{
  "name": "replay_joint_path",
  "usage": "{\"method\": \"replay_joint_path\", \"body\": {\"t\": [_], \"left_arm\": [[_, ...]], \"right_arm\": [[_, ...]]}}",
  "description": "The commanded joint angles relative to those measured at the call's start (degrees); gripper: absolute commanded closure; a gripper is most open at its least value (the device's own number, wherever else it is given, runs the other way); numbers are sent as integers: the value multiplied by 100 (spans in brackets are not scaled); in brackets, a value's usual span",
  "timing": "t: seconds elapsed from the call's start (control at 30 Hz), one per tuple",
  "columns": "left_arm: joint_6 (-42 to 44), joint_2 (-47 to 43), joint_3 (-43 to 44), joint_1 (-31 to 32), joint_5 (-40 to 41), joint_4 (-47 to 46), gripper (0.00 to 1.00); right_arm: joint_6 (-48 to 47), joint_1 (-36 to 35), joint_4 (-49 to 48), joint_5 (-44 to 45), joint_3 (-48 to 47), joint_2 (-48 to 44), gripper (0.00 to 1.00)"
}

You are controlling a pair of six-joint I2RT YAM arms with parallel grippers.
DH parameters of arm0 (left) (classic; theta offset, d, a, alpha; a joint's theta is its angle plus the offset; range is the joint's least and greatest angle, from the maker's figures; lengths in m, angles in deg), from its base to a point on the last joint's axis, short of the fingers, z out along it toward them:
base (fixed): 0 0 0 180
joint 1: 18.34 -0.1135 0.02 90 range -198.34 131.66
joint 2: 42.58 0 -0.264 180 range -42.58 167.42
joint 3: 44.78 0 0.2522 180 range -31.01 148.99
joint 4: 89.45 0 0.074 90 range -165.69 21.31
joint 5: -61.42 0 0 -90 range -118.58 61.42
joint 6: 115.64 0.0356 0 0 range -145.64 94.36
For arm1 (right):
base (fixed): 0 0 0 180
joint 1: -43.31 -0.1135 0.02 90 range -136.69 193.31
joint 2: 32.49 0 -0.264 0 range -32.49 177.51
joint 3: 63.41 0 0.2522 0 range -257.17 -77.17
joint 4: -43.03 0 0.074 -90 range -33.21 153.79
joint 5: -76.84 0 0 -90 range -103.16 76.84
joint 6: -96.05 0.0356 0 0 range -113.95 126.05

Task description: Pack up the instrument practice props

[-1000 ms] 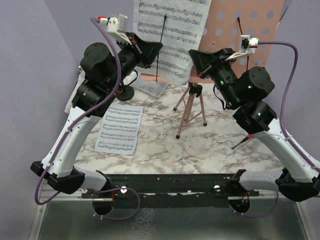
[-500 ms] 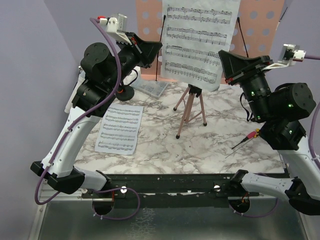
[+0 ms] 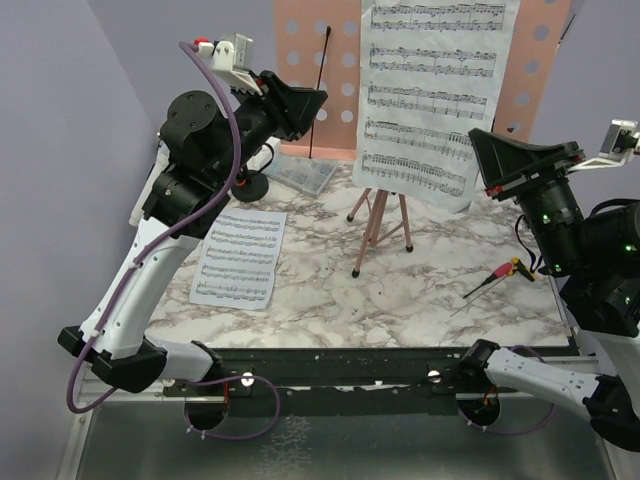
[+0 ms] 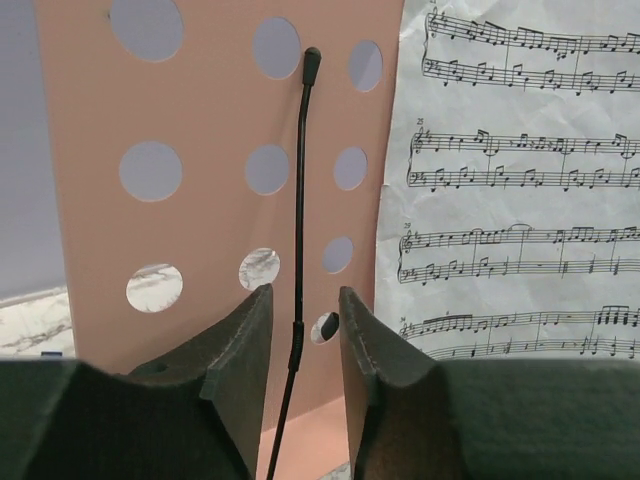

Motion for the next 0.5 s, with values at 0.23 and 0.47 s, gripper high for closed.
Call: {"method": "replay_joint_path", "body": {"t": [0.23,0.47], "left_arm": [[-196,-826,-851,19,-315,14,40],[-484,-1237,-1321,19,-653,11,33]], "right_arm": [[294,-28,484,-50,354,-269,100],[360,-25,574,-142,552,-345,100]]}}
